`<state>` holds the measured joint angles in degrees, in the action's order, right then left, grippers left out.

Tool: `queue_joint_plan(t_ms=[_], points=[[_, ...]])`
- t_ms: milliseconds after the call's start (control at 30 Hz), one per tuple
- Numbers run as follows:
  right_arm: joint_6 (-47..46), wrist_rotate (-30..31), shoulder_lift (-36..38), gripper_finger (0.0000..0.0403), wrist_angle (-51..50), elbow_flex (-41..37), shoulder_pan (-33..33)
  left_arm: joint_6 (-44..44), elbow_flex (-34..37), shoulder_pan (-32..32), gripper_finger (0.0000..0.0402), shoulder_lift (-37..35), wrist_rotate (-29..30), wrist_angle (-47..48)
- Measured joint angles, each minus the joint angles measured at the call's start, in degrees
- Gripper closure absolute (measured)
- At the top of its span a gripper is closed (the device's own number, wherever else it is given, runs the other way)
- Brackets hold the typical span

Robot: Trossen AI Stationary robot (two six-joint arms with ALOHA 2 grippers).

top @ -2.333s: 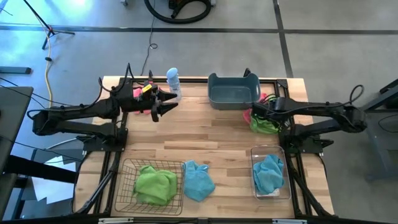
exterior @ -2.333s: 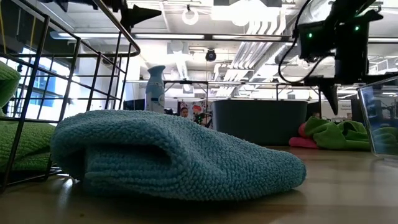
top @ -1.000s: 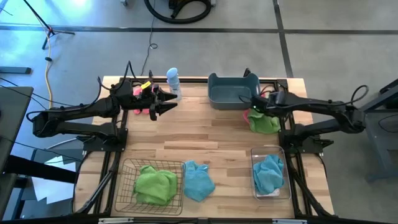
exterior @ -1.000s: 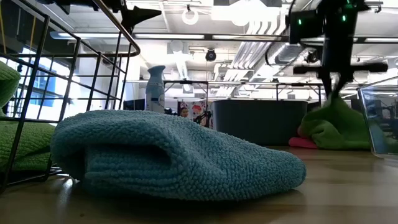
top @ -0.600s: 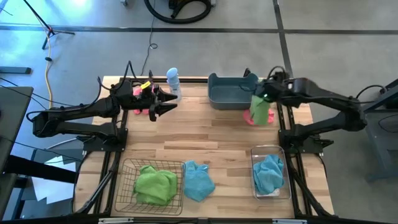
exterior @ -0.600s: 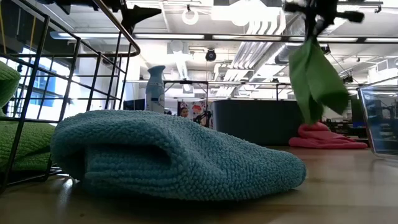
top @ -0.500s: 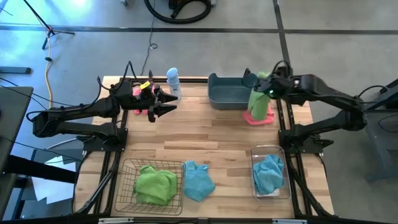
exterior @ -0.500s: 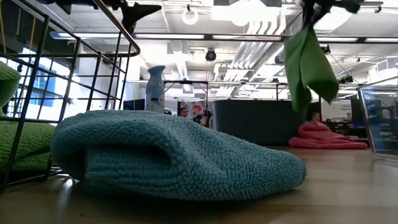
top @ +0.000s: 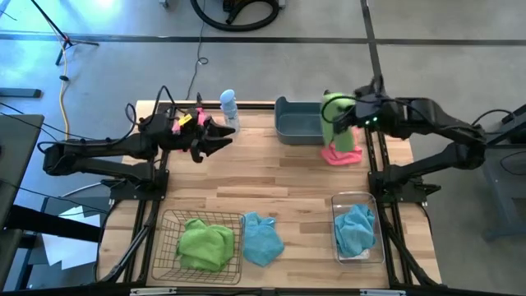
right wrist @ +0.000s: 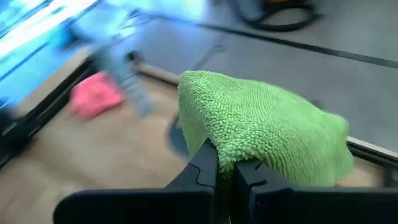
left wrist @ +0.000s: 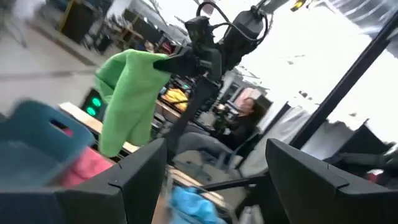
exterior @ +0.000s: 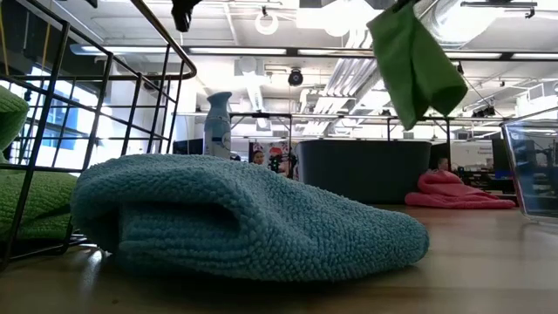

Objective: Sort microfiber towel by color & place in baskets
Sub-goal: Put the green towel into the wire basket

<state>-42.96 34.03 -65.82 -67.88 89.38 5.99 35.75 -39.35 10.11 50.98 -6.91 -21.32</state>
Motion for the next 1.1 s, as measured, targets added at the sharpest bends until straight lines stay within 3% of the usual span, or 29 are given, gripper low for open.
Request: queue_joint_plan(t_ms=[233,400,533,800,1100], points=[[8.09,-12.42,-0.11,0.0403,23.25,-9.81,-5.56,8.0,0.0,-4.39,0.0139,0.0,2.2,-0.39],[10.03,-20.9,-0.64,0.0403,46.09,-16.87,-10.29,5.18,-0.3,-6.69,0.0139,-0.01,3.81,-5.07],[10.92,-23.61,-3.77,0.0403,58.12,-19.26,-14.67,0.08,-1.24,-7.19,0.0139,-0.28,4.38,-5.8],[16.02,-24.88,-16.46,0.0403,75.21,-16.71,-22.49,-9.81,-1.29,-7.17,0.0139,-0.24,4.43,-5.27],[16.5,-26.49,-33.77,0.0403,76.37,-1.08,-24.8,-18.94,-1.29,-7.17,0.0139,-0.24,4.4,-5.27]])
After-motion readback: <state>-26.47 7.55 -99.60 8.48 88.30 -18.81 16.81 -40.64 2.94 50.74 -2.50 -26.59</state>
